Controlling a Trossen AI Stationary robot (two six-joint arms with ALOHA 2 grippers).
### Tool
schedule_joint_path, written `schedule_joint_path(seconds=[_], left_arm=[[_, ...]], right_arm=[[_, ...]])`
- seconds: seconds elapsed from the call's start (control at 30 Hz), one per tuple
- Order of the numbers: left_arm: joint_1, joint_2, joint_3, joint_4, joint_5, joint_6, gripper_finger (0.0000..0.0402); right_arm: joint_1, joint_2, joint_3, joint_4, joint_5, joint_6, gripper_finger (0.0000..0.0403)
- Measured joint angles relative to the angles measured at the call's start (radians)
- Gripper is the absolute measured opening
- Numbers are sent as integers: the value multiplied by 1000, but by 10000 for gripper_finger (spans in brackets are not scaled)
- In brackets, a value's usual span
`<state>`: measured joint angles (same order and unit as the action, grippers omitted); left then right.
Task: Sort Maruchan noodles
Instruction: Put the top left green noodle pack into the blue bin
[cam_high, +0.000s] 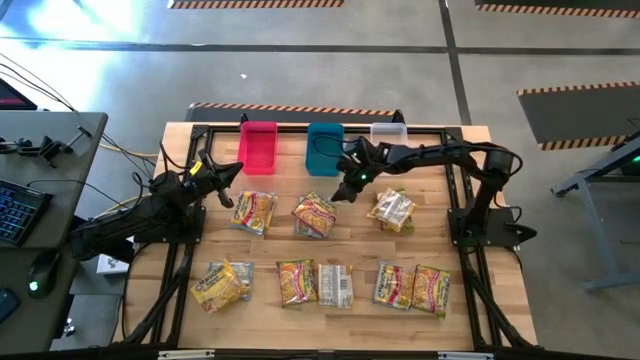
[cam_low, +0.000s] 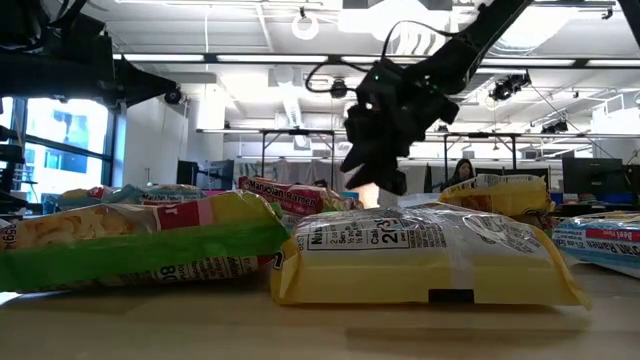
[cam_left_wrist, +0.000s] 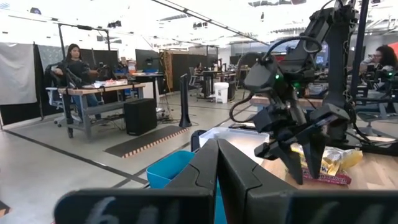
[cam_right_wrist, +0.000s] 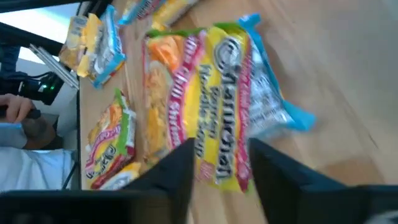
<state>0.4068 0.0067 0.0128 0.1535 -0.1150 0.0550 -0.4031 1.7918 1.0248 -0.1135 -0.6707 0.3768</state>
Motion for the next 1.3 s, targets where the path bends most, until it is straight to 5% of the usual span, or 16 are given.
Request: schedule_joint_path(seconds=[0.23, 0.93, 1.3], left_arm=[[-1, 0, 0, 0, 0, -9, 0], [-2, 0, 0, 2, 11, -36, 0], [-2, 0, 0, 1, 11, -35, 0]], right_arm=[[3, 45, -91, 160, -83, 41, 253], [25, 164, -146, 470, -185, 202, 255], [49, 166, -148, 496, -166, 209, 236]])
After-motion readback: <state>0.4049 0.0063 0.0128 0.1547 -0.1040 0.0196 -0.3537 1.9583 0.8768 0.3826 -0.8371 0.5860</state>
